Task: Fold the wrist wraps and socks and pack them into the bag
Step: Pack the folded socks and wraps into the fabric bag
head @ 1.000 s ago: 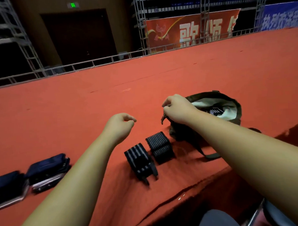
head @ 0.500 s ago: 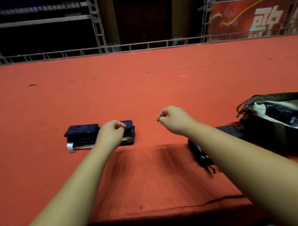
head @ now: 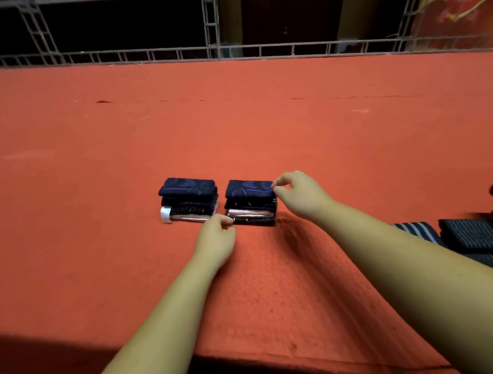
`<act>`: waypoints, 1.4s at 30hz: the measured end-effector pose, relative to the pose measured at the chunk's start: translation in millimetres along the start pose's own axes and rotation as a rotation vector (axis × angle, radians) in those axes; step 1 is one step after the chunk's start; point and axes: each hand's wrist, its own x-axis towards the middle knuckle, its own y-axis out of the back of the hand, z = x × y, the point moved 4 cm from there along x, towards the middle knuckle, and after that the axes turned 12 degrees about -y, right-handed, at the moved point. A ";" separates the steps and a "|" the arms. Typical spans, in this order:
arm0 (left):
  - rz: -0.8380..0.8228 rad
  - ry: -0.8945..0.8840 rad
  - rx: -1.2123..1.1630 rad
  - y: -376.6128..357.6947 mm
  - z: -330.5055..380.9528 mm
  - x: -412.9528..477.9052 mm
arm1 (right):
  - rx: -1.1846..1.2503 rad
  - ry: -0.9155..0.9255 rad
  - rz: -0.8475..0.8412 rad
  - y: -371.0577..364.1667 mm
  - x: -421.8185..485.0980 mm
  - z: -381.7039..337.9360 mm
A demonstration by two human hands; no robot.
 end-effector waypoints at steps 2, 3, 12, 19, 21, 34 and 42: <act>0.036 0.011 -0.016 -2.4 -10.6 -2.6 | -0.006 0.061 0.009 -5.7 11.1 -5.6; 0.060 0.009 -0.021 -2.7 -12.6 -3.4 | -0.010 0.094 0.006 -8.7 15.7 -8.5; 0.155 0.026 -0.161 -6.0 -17.9 -0.9 | -0.188 0.080 -0.090 -44.3 61.2 -27.3; 0.218 0.039 -0.207 -6.1 -25.5 1.0 | -0.552 -0.010 -0.421 -51.8 62.4 -36.5; 0.233 0.050 -0.181 -5.9 -26.2 1.7 | -0.600 0.007 -0.446 -53.5 65.2 -39.9; 0.214 -0.007 -0.021 -6.5 -24.0 4.5 | -0.533 0.042 -0.390 -58.5 55.8 -37.8; 0.136 -0.038 0.005 -6.8 -22.3 1.6 | -0.302 -0.031 -0.374 -52.8 13.4 -20.5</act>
